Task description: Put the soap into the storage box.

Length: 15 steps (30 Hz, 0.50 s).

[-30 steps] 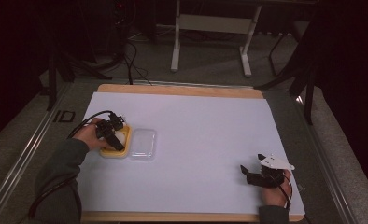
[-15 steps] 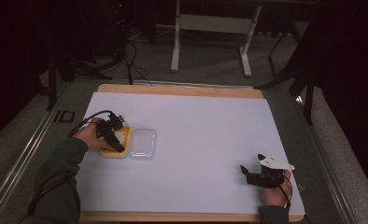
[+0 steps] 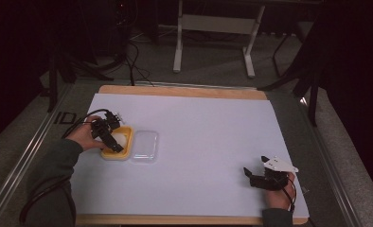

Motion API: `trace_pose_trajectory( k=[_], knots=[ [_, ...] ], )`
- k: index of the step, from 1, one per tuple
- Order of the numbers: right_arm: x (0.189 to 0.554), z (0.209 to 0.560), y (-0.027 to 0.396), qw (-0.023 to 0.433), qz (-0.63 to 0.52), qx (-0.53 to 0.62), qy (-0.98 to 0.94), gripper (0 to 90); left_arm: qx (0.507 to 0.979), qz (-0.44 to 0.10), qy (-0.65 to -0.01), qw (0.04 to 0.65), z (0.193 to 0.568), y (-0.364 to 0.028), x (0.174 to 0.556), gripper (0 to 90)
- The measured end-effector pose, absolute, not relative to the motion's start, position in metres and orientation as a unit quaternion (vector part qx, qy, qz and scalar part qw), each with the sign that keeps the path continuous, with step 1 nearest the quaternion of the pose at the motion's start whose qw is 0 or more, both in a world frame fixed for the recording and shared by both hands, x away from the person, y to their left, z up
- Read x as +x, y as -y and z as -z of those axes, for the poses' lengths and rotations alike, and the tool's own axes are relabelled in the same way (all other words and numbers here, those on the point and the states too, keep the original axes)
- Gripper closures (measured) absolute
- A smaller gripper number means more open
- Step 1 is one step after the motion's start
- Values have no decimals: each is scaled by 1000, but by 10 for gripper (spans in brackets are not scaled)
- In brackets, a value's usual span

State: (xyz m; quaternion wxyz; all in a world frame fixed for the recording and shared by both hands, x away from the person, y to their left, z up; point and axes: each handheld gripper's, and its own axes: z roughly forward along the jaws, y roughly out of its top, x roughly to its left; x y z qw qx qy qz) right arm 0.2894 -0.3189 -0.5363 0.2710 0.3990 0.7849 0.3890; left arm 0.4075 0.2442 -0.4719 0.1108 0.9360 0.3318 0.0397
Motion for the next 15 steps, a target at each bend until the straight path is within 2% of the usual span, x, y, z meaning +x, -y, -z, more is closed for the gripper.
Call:
trace_pose_trajectory(
  k=[7,15],
  knots=[
    [289,536,319,272,-389,400,-784,146,930,-63,-331,150,452,-260,397,146],
    [289,536,319,272,-390,400,-784,146,916,-90,-340,194,439,-277,386,151]
  ],
)
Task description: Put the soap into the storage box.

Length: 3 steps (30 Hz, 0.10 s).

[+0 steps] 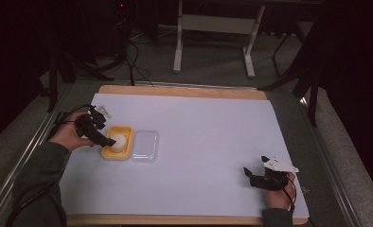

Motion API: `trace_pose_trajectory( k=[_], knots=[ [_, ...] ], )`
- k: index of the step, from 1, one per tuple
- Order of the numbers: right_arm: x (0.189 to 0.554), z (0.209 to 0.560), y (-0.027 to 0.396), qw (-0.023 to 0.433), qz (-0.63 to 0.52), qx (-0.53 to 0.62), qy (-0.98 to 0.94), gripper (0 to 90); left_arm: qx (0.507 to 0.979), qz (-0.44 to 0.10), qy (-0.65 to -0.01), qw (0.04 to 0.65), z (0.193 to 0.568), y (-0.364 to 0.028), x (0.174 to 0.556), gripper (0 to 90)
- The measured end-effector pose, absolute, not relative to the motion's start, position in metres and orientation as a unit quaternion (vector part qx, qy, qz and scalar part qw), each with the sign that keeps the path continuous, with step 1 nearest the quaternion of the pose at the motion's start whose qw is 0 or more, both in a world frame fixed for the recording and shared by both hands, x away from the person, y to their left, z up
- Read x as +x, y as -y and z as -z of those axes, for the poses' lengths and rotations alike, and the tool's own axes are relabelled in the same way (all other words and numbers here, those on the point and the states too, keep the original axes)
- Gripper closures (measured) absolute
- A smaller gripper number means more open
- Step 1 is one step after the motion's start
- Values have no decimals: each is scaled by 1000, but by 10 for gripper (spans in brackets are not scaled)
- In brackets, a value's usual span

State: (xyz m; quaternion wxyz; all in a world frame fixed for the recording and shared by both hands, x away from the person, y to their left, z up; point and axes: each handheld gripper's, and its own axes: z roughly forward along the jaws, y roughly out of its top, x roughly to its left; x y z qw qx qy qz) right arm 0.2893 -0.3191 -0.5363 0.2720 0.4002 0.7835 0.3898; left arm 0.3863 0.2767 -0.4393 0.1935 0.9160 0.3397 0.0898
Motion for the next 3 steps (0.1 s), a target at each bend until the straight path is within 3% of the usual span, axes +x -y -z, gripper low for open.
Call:
trace_pose_trajectory(
  k=[3],
  knots=[
    [289,536,319,273,-390,400,-783,145,910,-106,-344,207,438,-281,383,151]
  ],
)
